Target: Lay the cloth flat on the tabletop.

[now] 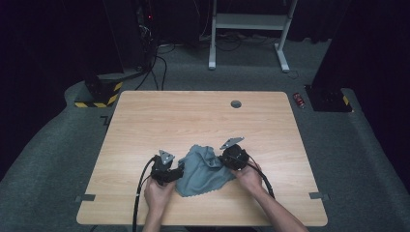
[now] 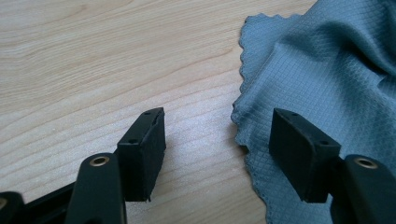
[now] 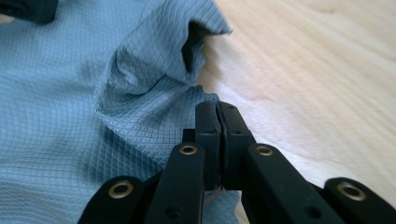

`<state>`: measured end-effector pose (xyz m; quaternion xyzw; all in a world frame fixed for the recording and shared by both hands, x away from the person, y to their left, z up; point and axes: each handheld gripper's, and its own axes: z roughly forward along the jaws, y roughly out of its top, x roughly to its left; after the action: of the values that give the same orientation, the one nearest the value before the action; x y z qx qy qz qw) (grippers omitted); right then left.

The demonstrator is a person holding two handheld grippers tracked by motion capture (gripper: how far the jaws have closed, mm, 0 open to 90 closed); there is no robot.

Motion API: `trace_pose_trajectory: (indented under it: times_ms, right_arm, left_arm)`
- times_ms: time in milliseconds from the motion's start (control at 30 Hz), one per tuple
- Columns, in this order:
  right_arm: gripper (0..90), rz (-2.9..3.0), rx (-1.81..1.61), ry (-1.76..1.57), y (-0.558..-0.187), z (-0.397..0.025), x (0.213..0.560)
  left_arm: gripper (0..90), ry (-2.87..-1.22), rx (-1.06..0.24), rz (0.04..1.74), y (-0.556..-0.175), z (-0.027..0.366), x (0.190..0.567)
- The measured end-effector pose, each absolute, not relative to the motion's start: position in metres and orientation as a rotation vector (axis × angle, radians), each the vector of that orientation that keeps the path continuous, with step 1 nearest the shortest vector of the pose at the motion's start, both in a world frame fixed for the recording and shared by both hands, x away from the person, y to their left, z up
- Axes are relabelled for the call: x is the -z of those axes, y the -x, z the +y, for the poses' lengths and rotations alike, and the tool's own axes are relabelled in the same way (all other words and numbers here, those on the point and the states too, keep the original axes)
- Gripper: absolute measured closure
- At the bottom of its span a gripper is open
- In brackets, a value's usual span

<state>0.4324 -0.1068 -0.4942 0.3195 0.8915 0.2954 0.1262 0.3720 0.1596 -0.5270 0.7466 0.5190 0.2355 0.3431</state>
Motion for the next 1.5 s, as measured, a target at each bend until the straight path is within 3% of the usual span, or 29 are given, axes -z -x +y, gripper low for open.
trace_pose_trajectory:
  times_ms: [533,633,733,900,1067,1200,1500]
  right_arm:
    - [86.8,2.538,-0.818,-1.036,-0.430,-0.137,0.497]
    - [81.7,2.531,-0.824,-1.041,-0.431,-0.136,0.497]
    - [69.0,2.524,-0.878,-1.043,-0.430,-0.132,0.492]
    - [66.1,2.546,-0.878,-1.057,-0.434,-0.128,0.496]
    - [73.6,2.592,-0.847,-1.065,-0.437,-0.124,0.504]
    - [88.7,2.591,-0.829,-1.066,-0.436,-0.125,0.503]
    - [89.8,2.536,-0.784,-1.061,-0.432,-0.138,0.498]
  left_arm:
    - [34.7,-1.949,-0.610,1.340,-0.372,0.159,0.527]
    - [34.6,-1.948,-0.610,1.341,-0.372,0.159,0.527]
    - [34.6,-1.948,-0.609,1.341,-0.372,0.159,0.527]
    - [34.6,-1.948,-0.609,1.341,-0.372,0.159,0.527]
    - [34.6,-1.949,-0.608,1.341,-0.372,0.159,0.527]
    - [34.6,-1.949,-0.607,1.342,-0.372,0.159,0.527]
    - [34.6,-1.949,-0.607,1.341,-0.372,0.159,0.527]
